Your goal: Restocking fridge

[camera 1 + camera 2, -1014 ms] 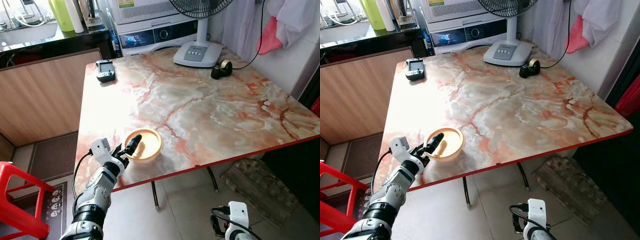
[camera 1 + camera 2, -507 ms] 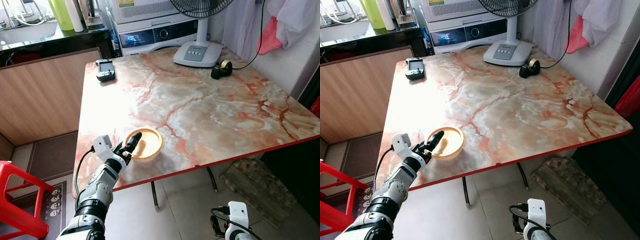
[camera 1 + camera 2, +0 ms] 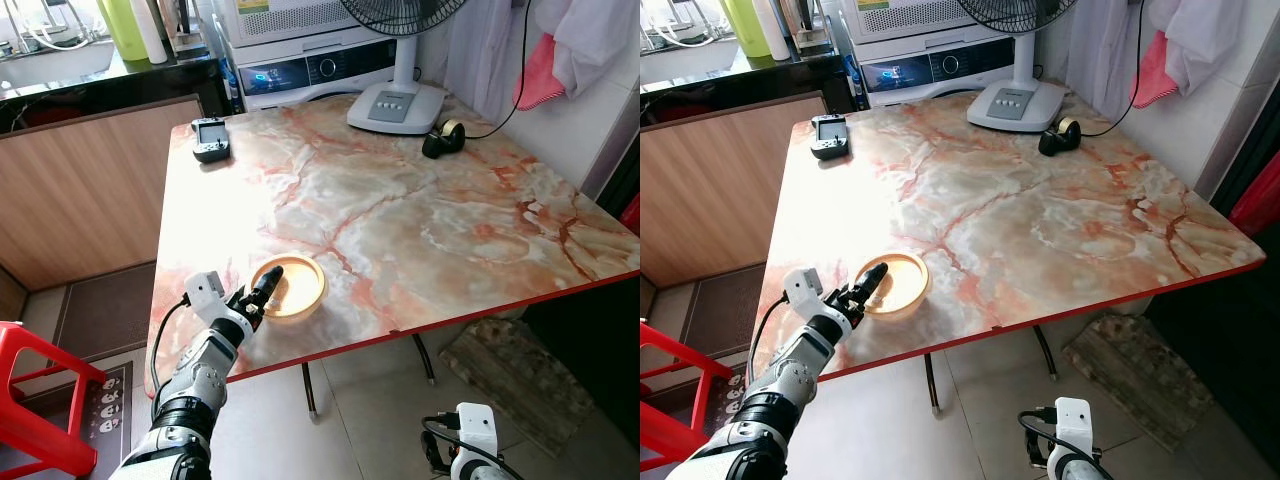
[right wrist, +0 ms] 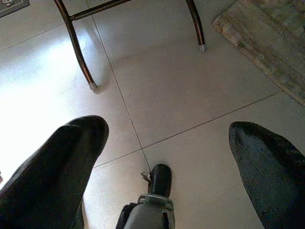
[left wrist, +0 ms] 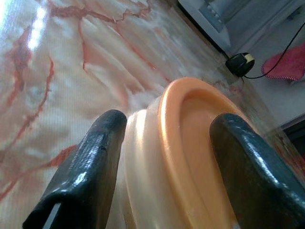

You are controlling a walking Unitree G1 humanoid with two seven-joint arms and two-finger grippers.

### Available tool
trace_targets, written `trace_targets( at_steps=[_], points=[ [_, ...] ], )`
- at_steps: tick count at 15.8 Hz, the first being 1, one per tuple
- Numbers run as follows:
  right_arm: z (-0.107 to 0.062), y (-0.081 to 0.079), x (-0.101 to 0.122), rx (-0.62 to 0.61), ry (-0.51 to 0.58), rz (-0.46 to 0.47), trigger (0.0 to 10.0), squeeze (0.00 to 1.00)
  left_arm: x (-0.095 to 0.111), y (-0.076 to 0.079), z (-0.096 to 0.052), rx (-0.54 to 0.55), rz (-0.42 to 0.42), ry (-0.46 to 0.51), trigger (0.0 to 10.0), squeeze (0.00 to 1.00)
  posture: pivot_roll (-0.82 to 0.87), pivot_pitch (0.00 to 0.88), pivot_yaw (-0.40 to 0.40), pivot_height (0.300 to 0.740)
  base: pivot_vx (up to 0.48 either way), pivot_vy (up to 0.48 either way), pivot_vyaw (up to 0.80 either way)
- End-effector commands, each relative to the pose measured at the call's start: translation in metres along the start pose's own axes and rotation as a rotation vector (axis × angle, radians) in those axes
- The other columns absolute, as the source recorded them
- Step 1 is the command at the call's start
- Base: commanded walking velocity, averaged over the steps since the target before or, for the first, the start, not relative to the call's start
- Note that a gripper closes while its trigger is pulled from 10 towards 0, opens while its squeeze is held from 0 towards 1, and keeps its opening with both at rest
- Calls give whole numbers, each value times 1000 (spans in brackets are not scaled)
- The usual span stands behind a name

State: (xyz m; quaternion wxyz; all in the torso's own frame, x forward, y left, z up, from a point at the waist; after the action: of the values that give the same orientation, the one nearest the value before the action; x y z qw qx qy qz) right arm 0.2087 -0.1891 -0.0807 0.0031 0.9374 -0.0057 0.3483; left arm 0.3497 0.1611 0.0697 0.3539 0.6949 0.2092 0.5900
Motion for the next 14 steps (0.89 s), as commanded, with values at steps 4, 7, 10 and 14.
trace_targets(
  at_steps=[4, 7, 10, 14],
  points=[
    [0, -1, -1, 5, -13, -9, 10000, 0, 5, -2, 0, 1, -32, 21, 863, 0, -56, 0, 34, 740, 0, 0, 0],
    [0, -1, -1, 3, -12, -7, 10000, 0, 5, -3, 0, 1, -26, 20, 0, 0, -56, 0, 32, 740, 0, 0, 0],
    [0, -1, -1, 3, -11, -5, 10000, 0, 6, -6, -2, 5, -21, 19, 0, 0, -59, 0, 33, 740, 0, 0, 0],
    [0, 0, -1, 0, -13, -12, 10000, 0, 7, -10, -4, 25, -15, 37, 0, 0, -56, 0, 31, 740, 0, 0, 0]
  ],
)
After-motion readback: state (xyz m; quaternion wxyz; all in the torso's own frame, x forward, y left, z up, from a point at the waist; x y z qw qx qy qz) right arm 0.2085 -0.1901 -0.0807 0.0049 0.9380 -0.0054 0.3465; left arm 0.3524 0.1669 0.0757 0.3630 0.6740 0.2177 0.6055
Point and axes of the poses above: a point about 5 cm out from each wrist's last joint towards the gripper, its own z axis pointing out of the wrist towards the gripper, its own x axis along the axis of the wrist's last joint, y = z × x, the point moved 1 cm from there along z, pointing out of the wrist towards the gripper, and after that the axes turned 7 degrees about -z, right-handed, at the moved point
